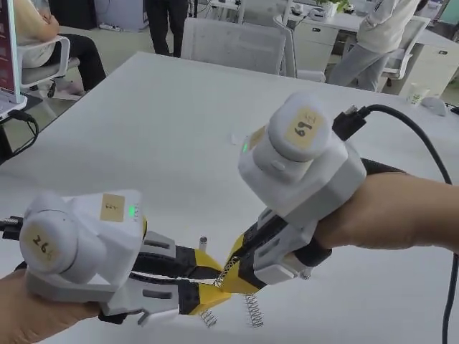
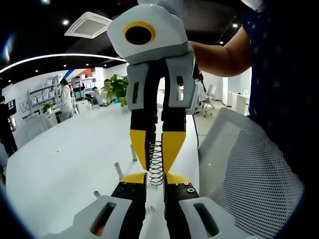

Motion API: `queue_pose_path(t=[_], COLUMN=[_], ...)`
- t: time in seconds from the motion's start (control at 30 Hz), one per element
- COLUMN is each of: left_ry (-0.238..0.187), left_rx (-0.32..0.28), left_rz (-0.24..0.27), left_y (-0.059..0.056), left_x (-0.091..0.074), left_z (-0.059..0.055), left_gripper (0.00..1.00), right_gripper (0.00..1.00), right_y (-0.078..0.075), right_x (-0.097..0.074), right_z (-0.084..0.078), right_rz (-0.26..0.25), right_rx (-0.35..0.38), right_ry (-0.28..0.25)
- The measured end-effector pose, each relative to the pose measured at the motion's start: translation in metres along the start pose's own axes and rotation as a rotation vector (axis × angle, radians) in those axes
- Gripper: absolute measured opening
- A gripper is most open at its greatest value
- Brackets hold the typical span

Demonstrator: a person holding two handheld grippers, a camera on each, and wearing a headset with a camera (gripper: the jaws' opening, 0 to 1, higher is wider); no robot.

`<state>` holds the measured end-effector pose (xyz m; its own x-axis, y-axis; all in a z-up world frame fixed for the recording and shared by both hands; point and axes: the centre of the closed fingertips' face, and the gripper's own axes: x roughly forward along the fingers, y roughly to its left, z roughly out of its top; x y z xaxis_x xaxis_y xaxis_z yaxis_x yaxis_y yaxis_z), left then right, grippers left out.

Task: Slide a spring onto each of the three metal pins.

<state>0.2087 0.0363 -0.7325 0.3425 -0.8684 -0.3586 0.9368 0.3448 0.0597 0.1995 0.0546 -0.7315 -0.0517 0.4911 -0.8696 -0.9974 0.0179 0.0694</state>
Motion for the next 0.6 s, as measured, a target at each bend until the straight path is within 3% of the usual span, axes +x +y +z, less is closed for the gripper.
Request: queue_pose_path(t=[0.37,0.6], left_ry=[-0.016,-0.025], left_rx=[-0.041,-0.073], left_rz=[0.024,0.054], left_y=[0.007,0.012], left_x=[-0.007,-0.012], left_z=[-0.003,-0.008], left_gripper=[0.12,0.24], right_gripper=[0.08,0.08], right_y=[-0.005,-0.01], right_x=[-0.004,-0.009], right_z=[-0.003,-0.009], right_rz=[-0.01,-0.026], right_rx=[0.007,0.025], right_ry=[0.004,0.005])
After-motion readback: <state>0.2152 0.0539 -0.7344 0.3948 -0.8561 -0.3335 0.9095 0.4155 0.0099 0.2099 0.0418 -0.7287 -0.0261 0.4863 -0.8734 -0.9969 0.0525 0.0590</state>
